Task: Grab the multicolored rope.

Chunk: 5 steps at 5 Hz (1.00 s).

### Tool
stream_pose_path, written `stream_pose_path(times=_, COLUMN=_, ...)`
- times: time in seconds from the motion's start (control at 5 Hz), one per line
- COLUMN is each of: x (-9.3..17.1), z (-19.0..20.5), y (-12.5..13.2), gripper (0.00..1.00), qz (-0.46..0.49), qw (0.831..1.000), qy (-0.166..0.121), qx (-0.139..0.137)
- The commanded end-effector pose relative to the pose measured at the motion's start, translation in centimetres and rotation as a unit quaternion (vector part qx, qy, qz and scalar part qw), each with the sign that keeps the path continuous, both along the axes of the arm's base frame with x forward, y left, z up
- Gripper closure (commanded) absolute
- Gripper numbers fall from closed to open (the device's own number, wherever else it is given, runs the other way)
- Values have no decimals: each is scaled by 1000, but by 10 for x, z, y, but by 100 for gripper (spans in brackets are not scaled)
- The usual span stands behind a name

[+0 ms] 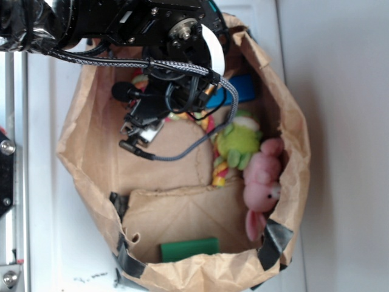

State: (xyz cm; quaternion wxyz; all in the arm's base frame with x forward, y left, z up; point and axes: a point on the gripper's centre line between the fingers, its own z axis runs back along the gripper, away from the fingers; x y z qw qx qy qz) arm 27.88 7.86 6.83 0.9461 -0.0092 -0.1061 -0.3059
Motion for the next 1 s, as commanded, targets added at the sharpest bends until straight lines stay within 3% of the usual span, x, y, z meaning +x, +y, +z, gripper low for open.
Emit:
stream_pose_path(times=0.0, x=8, z=19, y=12, gripper=0, qz=30, qw=998, qy=-15, qx=-55)
stream_pose_path(times=0.2, x=7, z=20, y=12, gripper=0, qz=30, qw=997, qy=-25, qx=-71)
stream_pose_path(times=0.4, x=-2, z=20, y=4, gripper=0, qz=15, qw=997, qy=-47, qx=-53)
stream_pose_path(times=0.8, x=-17, z=17, y=-11, gripper=0, qz=3, qw=997, qy=-70, qx=10)
